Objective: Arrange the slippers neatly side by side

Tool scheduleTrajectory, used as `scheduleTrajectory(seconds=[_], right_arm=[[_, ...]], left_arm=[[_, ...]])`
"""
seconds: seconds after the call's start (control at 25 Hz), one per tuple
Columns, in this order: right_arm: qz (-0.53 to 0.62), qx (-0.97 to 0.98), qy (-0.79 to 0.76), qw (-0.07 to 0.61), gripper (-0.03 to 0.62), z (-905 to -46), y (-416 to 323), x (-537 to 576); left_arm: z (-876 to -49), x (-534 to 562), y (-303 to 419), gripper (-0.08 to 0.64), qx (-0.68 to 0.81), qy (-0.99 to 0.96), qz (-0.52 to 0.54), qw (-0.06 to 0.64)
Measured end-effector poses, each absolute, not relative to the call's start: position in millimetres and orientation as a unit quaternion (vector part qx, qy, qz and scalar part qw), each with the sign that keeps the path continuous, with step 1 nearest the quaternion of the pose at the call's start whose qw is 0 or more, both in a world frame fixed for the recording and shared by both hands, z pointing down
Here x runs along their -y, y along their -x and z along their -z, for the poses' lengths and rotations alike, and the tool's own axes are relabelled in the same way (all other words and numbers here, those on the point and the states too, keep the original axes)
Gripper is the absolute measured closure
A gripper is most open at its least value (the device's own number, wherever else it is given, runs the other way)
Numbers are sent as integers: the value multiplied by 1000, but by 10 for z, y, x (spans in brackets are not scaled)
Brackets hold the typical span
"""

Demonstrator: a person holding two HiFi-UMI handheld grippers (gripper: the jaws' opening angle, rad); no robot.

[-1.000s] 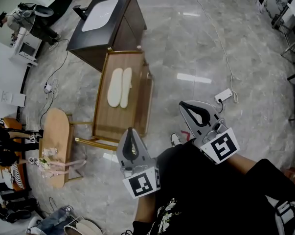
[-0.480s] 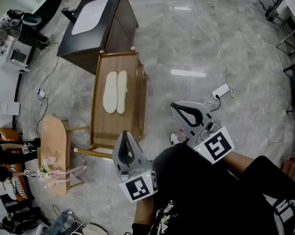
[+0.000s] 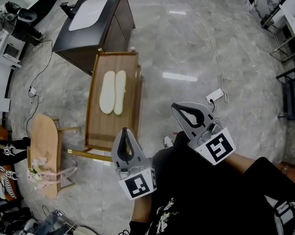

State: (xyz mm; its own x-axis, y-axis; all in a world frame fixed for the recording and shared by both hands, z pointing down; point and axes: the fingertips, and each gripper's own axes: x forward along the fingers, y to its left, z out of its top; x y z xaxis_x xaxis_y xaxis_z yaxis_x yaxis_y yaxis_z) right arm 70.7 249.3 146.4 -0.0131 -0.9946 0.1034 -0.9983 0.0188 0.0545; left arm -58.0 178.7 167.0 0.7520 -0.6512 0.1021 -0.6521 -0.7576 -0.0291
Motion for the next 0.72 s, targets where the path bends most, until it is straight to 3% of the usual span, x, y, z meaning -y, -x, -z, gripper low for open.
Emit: scheduleTrajectory(seconds=[0.72], right_arm=[[-11, 728, -683, 64, 594, -1429, -434, -2465]], left_arm=[[-1705, -1777, 865, 557, 364, -930, -51, 10]])
